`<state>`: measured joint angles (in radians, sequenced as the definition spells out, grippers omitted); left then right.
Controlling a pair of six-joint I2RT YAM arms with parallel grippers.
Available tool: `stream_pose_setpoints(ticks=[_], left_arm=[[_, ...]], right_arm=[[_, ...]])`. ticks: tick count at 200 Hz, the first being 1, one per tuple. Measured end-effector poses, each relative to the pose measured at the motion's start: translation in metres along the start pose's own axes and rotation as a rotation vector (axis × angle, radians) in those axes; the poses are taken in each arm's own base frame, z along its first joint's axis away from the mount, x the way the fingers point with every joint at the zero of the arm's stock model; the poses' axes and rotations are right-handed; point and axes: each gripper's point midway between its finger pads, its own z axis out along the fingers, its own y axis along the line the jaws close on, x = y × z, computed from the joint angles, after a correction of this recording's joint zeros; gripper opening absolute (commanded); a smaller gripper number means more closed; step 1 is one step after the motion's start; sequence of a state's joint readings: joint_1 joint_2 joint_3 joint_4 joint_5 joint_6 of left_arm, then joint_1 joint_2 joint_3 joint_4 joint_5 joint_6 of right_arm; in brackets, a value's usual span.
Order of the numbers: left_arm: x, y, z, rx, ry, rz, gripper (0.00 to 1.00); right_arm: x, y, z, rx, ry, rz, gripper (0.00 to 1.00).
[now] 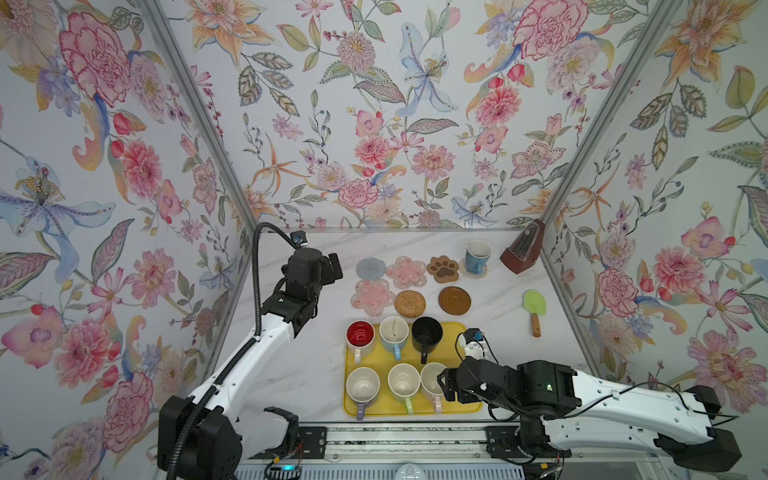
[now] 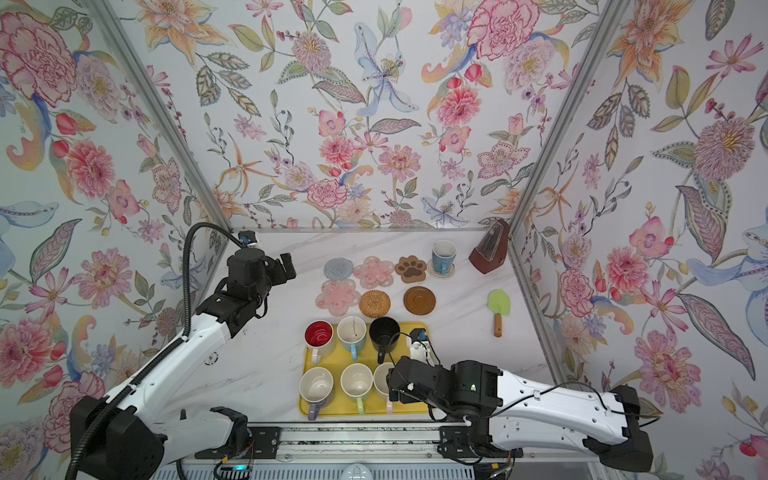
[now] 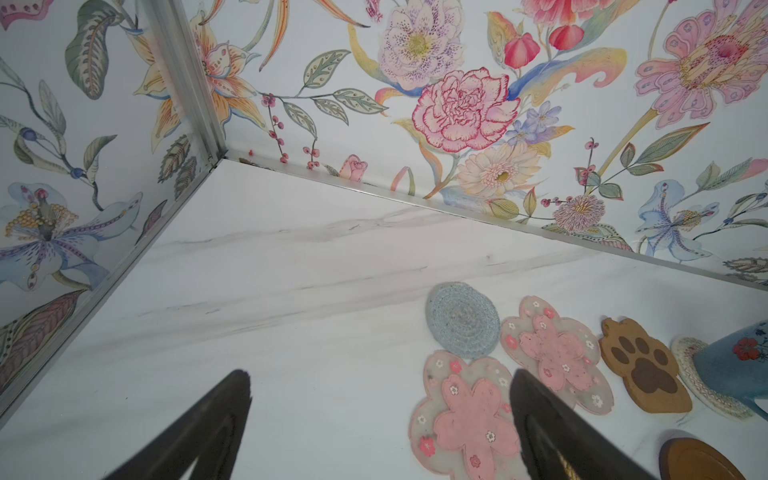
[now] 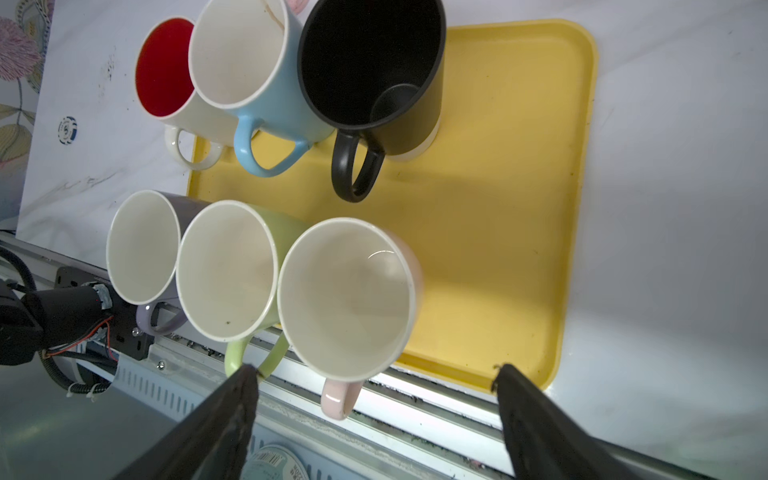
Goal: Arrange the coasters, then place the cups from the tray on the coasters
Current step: 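Move the right gripper to the white pink-handled mug while the left gripper draws back, then close the right gripper on the rim of the white pink-handled mug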
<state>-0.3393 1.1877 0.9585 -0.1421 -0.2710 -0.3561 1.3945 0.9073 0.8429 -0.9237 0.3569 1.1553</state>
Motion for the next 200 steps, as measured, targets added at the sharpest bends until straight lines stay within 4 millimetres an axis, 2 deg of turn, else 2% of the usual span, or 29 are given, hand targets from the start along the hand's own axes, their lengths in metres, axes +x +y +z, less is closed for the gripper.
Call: stream_pose_setpoints(ticks=[24,56,85,120,179,200], left_arm=[[0.007,0.01,-0.008,-0.014,0.0,-0.004,0.99],[0.008,0.025,-0.017,-0.05,-0.015,-0.013,0.99],[0.007,0.038,-0.03,-0.071,-0.043,-0.031,0.99],[0.003,0.046,-0.038,-0.079,-0.068,-0.05,0.99],[0.009,0.052,-0.037,-0.091,-0.057,-0.064,0.99],[0.01,0.053,-0.037,-0.094,-0.053,-0.068,0.99]], right_arm=[[0.015,0.009,0.005,0.002,0.03,-0.016,0.91],[0.031,0.017,0.018,0.014,0.059,-0.027,0.9],[0.041,0.021,0.027,0.032,0.078,-0.039,0.85],[0.053,0.018,0.037,0.072,0.103,-0.061,0.71],[0.063,0.007,0.049,0.132,0.12,-0.058,0.43],[0.063,0.005,0.049,0.141,0.118,-0.057,0.39]])
